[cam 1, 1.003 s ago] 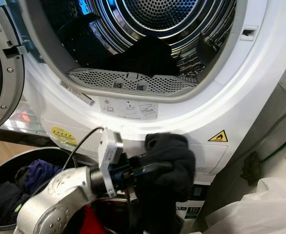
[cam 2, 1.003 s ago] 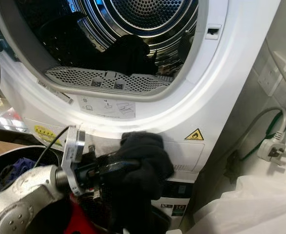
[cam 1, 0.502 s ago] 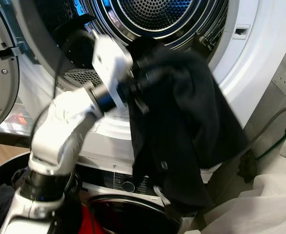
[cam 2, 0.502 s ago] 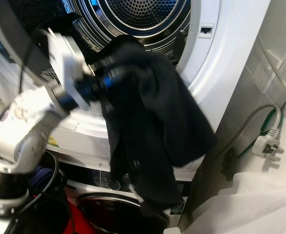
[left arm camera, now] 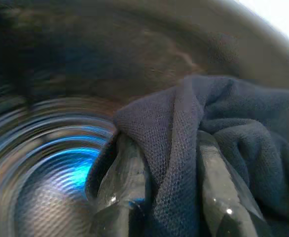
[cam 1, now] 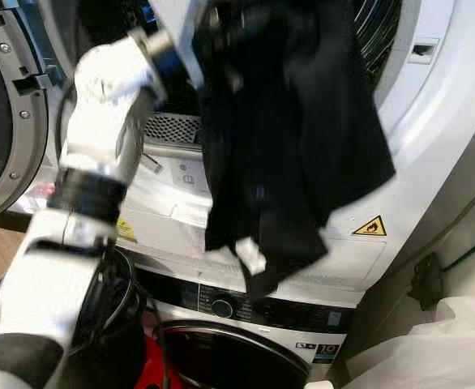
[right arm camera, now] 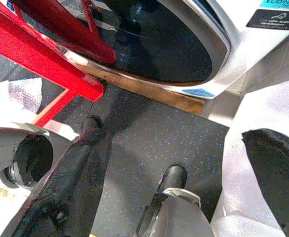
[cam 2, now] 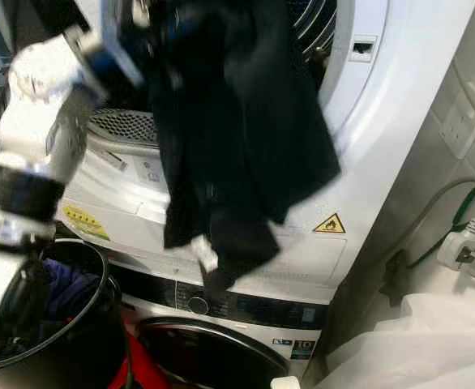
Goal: Clothes washing
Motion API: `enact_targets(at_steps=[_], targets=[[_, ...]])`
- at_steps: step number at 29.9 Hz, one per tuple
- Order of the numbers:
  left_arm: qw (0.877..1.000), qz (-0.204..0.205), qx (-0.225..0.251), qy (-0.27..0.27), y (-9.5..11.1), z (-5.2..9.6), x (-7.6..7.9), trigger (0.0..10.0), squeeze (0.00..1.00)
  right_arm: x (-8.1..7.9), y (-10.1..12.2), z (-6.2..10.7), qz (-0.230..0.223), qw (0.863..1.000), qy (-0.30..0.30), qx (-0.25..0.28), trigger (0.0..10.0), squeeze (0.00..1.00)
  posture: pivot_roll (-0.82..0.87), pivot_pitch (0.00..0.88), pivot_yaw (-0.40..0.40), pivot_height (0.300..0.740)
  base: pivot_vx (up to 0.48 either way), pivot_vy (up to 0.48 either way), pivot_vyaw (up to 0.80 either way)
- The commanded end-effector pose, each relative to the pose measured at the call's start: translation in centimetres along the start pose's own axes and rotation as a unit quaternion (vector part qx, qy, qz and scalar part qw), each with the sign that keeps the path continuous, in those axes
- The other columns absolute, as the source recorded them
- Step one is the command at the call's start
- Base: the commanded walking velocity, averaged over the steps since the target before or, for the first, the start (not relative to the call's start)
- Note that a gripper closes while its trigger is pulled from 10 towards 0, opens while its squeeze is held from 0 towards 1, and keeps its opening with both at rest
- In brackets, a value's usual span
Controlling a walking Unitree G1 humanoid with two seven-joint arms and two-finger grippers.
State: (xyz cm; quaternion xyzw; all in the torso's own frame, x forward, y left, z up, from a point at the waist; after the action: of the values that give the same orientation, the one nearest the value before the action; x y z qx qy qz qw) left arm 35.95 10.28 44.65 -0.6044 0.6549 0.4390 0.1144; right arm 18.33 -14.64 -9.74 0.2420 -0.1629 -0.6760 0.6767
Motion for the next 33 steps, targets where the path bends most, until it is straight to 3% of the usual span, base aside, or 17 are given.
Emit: enact_targets(at_steps=[1,4,6,7,8,9,11,12,13,14,15,16,18,22,26,29,33], targets=[[0.999,-0.015,-0.013,0.030,-0.1,0.1,-1.7,0.0,0.00,0.0,-0.3,0.0,-0.008,1.000,-0.003,-0.002,10.0,0.00,0.08,0.000,0.044,0.740,0.000,0.000,0.00],[0.995,-0.023,-0.034,0.086,0.1,-0.3,-4.0,0.0,0.00,0.1,-0.3,0.1,-0.011,1.000,-0.006,0.000,10.0,0.00,0.07,0.000,0.044,0.740,0.000,0.000,0.00],[0.985,-0.062,-0.072,0.144,0.1,0.2,-5.9,0.0,0.00,0.2,-0.3,0.1,-0.013,1.000,-0.010,0.002,10.0,0.00,0.06,0.000,0.046,0.740,0.000,0.000,0.00],[0.985,-0.062,-0.072,0.144,0.1,0.2,-5.9,0.0,0.00,0.2,-0.3,0.1,-0.013,1.000,-0.010,0.002,10.0,0.00,0.06,0.000,0.046,0.740,0.000,0.000,0.00],[0.961,-0.069,-0.130,0.233,-0.6,1.9,-8.4,0.0,0.00,0.1,-0.3,0.1,-0.015,1.000,-0.011,0.003,10.0,0.00,0.05,0.000,0.053,0.740,0.000,0.000,0.00],[0.952,-0.054,-0.153,0.260,-1.3,2.9,-9.0,0.0,0.00,0.1,-0.3,0.1,-0.017,1.000,-0.011,0.003,10.0,0.00,0.04,0.000,0.055,0.740,0.000,0.000,0.00],[0.946,-0.037,-0.187,0.262,-2.6,4.2,-9.1,0.0,0.00,0.0,-0.4,0.1,-0.019,1.000,-0.011,0.004,10.0,0.00,0.03,0.000,0.058,0.740,0.000,0.000,0.00],[0.951,0.002,-0.200,0.236,-3.6,4.5,-8.4,0.7,0.00,0.1,-0.4,0.1,-0.022,1.000,-0.012,0.005,10.0,0.00,0.03,0.000,0.054,0.740,0.000,0.000,0.00],[0.953,0.032,-0.206,0.218,-4.2,4.6,-7.8,0.7,0.00,0.1,-0.5,0.1,-0.024,1.000,-0.013,0.005,10.0,0.00,0.03,0.000,0.054,0.740,0.000,0.000,0.00],[0.957,0.049,-0.230,0.169,-5.4,4.8,-6.4,10.0,0.00,0.3,-0.7,0.2,-0.022,1.000,-0.015,0.003,10.0,0.00,0.04,0.000,0.043,0.740,0.000,0.000,0.00],[0.957,0.042,-0.272,0.091,-7.0,5.4,-4.3,10.0,0.00,0.5,-1.0,0.3,-0.017,1.000,-0.017,-0.002,10.0,0.00,0.04,0.000,0.042,0.740,0.000,0.000,0.00],[0.955,0.033,-0.286,0.069,-7.4,5.6,-3.7,10.0,0.00,0.6,-1.1,0.3,-0.016,1.000,-0.017,-0.003,10.0,0.00,0.04,0.000,0.042,0.740,0.000,0.000,0.00],[0.954,0.035,-0.296,0.044,-8.0,5.8,-2.8,10.0,0.00,0.8,-1.1,0.3,-0.016,1.000,-0.019,-0.003,10.0,0.00,0.04,0.000,0.041,0.740,0.000,0.000,0.00],[0.953,0.043,-0.295,0.047,-8.2,5.8,-2.5,10.0,0.00,0.9,-1.0,0.3,-0.017,1.000,-0.020,-0.002,10.0,0.00,0.03,0.000,0.037,0.740,0.000,0.000,0.00],[0.959,0.081,-0.270,0.006,-8.2,5.1,-1.2,10.0,0.00,1.1,-0.9,0.3,-0.018,1.000,-0.022,0.000,10.0,0.00,0.02,0.000,0.045,0.740,0.000,0.000,0.00],[0.960,0.115,-0.244,-0.070,-7.8,4.2,0.4,10.0,0.00,1.0,-0.8,0.3,-0.023,0.999,-0.023,0.004,10.0,0.00,0.01,0.000,0.056,0.740,0.000,0.000,0.00],[0.962,0.166,-0.162,-0.141,-6.0,1.7,2.2,10.0,0.00,0.9,-1.0,0.3,-0.027,0.999,-0.023,0.004,10.0,0.00,0.00,0.000,0.061,0.740,0.000,0.000,0.00]])
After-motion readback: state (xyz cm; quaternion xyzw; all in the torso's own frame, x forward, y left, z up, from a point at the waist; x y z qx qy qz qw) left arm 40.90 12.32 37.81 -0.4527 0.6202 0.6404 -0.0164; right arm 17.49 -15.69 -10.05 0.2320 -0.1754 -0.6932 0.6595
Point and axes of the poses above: a point about 5 cm out from each wrist's last joint towards the gripper, its own z axis pointing back from the gripper into the wrist, its own y axis along the axis of the wrist's last joint, x = y × z, the point moved 1 cm from there along -z, pointing out of the wrist towards the gripper, and after that the axes turned 9 degrees about -z, right-handed, at the moved point
